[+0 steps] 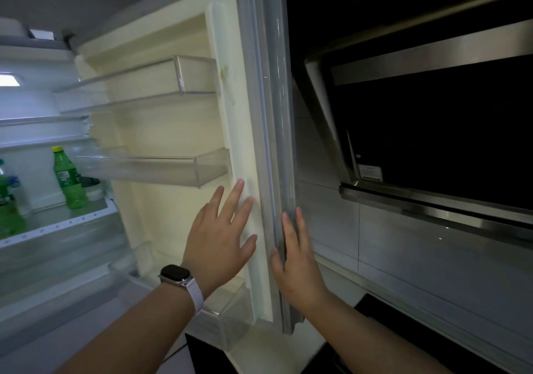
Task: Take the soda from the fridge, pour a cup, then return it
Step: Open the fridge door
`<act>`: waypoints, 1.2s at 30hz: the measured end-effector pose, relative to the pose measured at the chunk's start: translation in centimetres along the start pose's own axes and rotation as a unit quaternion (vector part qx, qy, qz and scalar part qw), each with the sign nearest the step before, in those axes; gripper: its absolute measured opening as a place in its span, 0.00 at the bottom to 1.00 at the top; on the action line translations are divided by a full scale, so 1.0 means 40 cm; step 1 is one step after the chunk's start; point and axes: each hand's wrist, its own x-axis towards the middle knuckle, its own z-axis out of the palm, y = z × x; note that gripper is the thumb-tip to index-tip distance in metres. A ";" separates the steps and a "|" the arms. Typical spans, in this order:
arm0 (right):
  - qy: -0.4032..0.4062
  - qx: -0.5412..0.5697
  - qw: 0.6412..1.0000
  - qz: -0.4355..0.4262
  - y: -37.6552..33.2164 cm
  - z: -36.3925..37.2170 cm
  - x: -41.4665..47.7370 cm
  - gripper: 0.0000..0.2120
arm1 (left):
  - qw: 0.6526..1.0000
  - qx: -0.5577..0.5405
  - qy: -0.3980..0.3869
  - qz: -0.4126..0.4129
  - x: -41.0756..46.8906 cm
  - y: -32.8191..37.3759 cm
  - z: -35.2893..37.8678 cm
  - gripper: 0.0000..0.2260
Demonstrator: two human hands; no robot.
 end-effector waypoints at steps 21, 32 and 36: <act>-0.036 0.005 0.996 -0.080 -0.068 -0.040 0.011 0.20 | 0.992 -0.120 -0.034 -0.028 -0.123 -0.061 -0.027 0.24; -0.259 0.025 0.951 -0.168 -0.299 0.186 0.055 0.17 | 0.954 -0.007 -0.191 -0.232 -0.434 -0.312 -0.153 0.26; -0.333 0.002 0.928 -0.166 -0.372 0.287 0.081 0.19 | 0.927 -0.014 -0.229 -0.298 -0.512 -0.415 -0.181 0.34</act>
